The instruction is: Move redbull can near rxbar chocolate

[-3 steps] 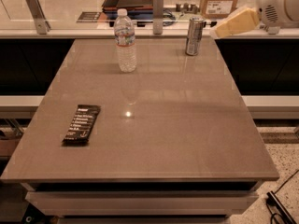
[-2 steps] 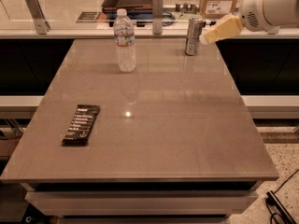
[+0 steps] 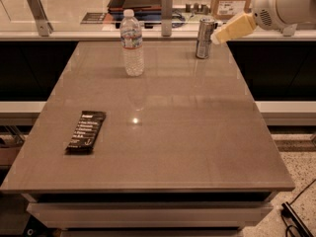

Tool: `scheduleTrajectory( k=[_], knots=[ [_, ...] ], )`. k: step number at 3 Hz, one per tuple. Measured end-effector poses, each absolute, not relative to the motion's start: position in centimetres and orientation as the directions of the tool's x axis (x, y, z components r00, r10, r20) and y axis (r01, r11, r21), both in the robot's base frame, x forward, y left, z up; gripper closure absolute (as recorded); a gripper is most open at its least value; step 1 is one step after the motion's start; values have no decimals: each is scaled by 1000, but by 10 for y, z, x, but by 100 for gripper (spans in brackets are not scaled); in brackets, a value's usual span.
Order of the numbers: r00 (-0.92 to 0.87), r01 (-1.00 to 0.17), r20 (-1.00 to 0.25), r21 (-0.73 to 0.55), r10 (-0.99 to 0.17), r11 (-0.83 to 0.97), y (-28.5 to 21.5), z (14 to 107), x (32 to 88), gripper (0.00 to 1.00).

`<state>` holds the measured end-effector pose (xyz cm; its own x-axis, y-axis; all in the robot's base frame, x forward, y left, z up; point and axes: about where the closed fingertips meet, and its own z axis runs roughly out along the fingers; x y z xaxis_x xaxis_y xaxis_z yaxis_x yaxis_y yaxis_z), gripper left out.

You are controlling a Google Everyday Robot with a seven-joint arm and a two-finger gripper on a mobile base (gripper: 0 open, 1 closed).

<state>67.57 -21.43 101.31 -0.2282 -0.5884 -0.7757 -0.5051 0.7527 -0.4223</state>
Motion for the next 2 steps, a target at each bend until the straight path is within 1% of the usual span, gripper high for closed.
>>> scheduleTrajectory(
  k=[2],
  knots=[
    [-218, -485, -825, -371, -521, 792, -219, 987, 711, 0]
  ],
)
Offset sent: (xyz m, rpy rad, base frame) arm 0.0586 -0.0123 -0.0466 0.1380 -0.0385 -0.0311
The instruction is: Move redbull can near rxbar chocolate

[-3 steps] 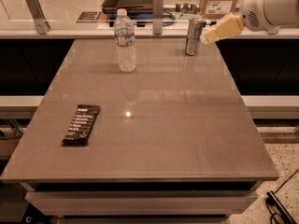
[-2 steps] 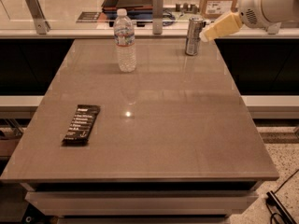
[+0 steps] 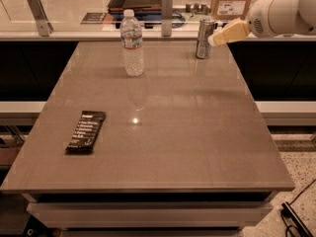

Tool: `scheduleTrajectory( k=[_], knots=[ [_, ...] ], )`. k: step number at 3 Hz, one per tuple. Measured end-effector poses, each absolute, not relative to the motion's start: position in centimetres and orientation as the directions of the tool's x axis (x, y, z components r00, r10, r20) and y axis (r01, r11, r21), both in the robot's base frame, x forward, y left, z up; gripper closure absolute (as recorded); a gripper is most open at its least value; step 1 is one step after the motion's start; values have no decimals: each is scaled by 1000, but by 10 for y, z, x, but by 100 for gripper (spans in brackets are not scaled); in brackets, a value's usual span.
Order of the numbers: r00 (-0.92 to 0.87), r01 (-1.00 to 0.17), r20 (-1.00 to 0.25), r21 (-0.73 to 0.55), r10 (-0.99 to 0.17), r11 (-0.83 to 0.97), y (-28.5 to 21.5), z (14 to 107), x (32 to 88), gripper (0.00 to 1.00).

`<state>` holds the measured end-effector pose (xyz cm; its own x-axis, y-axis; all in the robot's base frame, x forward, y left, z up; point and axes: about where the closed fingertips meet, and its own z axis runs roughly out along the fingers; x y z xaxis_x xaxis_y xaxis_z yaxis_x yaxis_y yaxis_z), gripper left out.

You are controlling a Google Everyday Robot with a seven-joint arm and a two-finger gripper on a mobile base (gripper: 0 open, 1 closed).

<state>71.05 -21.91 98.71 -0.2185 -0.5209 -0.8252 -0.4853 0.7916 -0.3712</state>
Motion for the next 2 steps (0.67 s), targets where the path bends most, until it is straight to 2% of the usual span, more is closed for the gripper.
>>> scheduleTrajectory(
  k=[2],
  knots=[
    [-210, -498, -862, -311, -461, 809, -214, 955, 744, 0]
  ],
)
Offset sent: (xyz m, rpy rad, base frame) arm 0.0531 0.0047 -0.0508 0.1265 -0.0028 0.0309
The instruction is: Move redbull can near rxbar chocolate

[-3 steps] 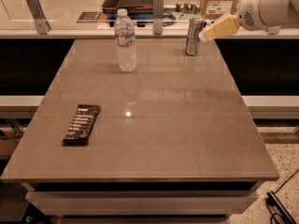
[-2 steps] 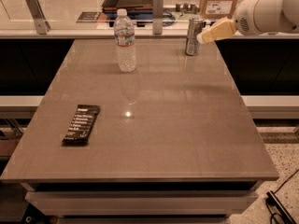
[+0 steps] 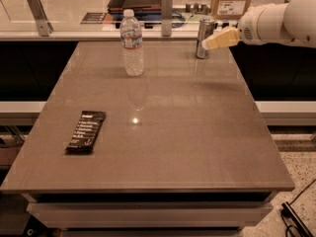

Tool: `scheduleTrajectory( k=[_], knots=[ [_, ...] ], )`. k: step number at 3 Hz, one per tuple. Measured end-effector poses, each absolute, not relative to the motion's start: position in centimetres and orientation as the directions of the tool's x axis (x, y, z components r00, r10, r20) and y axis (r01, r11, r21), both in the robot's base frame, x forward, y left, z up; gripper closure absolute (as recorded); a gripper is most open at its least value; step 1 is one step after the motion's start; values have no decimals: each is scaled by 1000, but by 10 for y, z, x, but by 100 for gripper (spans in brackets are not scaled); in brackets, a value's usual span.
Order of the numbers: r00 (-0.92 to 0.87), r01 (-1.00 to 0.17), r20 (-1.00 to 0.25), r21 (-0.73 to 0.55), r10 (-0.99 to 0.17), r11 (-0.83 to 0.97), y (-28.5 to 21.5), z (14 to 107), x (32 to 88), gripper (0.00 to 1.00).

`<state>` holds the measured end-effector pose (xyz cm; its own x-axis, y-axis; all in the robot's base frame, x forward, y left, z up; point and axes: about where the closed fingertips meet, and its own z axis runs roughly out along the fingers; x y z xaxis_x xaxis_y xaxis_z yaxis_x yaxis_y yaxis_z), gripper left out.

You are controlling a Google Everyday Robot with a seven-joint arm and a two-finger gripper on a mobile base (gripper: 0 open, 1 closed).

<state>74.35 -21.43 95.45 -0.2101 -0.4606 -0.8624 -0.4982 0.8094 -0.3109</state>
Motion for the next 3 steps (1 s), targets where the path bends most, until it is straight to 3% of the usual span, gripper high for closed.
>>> scheduleTrajectory(
  k=[3],
  knots=[
    [-138, -530, -924, -236, -357, 814, -219, 943, 795, 0]
  ],
)
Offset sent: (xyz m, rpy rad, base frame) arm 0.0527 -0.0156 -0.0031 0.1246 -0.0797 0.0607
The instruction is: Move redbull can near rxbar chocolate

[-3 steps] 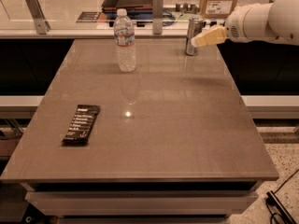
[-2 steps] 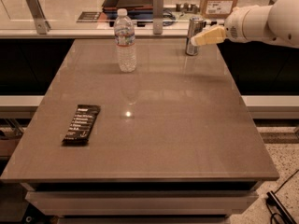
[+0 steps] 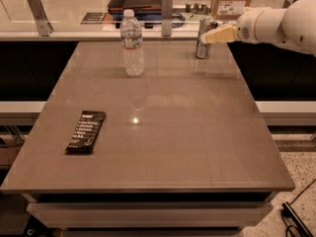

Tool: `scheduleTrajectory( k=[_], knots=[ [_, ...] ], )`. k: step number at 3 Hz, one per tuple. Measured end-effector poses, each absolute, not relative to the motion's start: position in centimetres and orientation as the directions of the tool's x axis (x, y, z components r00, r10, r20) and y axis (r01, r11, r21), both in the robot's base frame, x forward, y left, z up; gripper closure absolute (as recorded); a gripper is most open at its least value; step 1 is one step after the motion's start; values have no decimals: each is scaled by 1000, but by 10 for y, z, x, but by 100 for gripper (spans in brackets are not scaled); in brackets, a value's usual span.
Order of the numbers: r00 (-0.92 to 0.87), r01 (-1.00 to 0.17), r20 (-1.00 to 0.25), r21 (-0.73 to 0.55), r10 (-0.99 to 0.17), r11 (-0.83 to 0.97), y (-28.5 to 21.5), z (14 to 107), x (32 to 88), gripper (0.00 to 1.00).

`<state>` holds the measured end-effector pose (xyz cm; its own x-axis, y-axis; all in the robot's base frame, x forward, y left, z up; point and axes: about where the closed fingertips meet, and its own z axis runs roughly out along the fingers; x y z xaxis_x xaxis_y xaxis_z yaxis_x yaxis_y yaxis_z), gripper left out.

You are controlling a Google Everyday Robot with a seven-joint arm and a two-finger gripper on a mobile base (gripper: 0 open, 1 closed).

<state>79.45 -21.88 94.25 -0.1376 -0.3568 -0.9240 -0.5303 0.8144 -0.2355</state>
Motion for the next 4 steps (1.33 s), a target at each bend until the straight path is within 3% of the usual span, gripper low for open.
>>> scheduleTrajectory(
  k=[4],
  knots=[
    [-140, -601, -949, -145, -282, 786, -181, 914, 827, 0]
  ],
)
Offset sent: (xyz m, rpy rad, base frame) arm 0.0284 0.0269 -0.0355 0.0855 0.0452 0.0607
